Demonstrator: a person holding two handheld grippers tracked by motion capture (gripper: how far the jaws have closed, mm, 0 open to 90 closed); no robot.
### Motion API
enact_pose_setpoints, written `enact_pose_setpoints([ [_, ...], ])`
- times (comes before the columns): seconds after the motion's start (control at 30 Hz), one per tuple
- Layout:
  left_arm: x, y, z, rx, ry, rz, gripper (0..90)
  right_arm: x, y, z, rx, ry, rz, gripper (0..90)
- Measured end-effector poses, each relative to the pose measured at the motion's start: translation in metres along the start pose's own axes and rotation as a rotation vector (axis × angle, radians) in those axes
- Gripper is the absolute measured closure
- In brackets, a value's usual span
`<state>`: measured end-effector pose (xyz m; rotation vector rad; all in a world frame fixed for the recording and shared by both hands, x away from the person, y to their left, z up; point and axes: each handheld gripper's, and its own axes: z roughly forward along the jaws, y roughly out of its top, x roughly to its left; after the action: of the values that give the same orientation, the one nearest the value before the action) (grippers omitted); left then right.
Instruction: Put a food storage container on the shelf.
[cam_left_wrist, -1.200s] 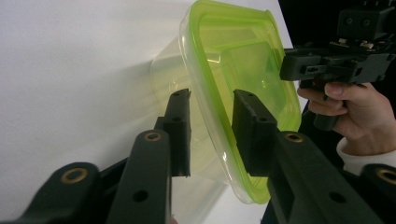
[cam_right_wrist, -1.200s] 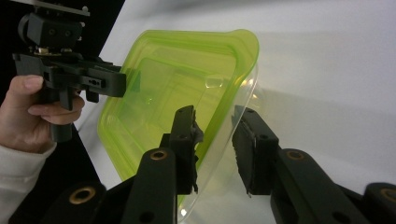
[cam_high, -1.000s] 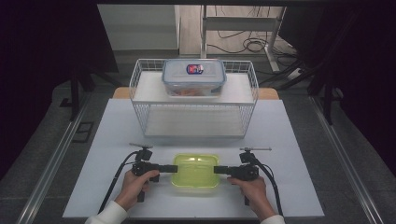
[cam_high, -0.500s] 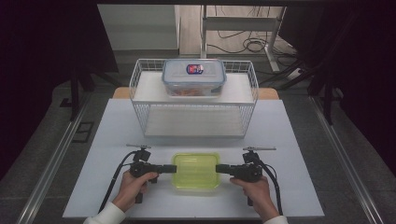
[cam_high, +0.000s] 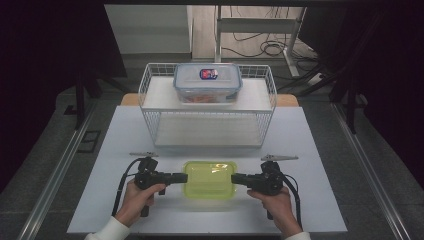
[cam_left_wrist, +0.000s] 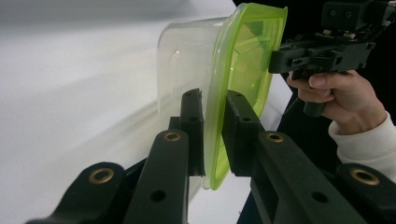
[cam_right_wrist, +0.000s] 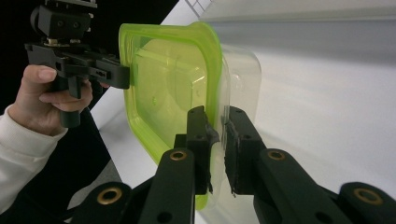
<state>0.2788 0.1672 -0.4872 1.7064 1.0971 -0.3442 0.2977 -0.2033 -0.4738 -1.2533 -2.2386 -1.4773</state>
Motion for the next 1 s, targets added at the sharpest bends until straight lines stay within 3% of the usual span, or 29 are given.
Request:
enact_pose_setpoints([
  [0.5, -0.033, 0.015, -0.023, -0.050, 0.006, 0.119, 79.4, 0.030, 0.017, -0.019, -0.055, -0.028, -0.150, 80.3],
  [0.73, -0.038, 0.023, -0.027, -0.059, -0.005, 0.150, 79.5, 0.038, 0.025, -0.025, -0.070, -0.045, -0.178, 80.3],
  [1.0, -0.038, 0.031, -0.033, -0.070, -0.009, 0.156, 79.5, 0.040, 0.035, -0.024, -0.073, -0.038, -0.194, 80.3],
])
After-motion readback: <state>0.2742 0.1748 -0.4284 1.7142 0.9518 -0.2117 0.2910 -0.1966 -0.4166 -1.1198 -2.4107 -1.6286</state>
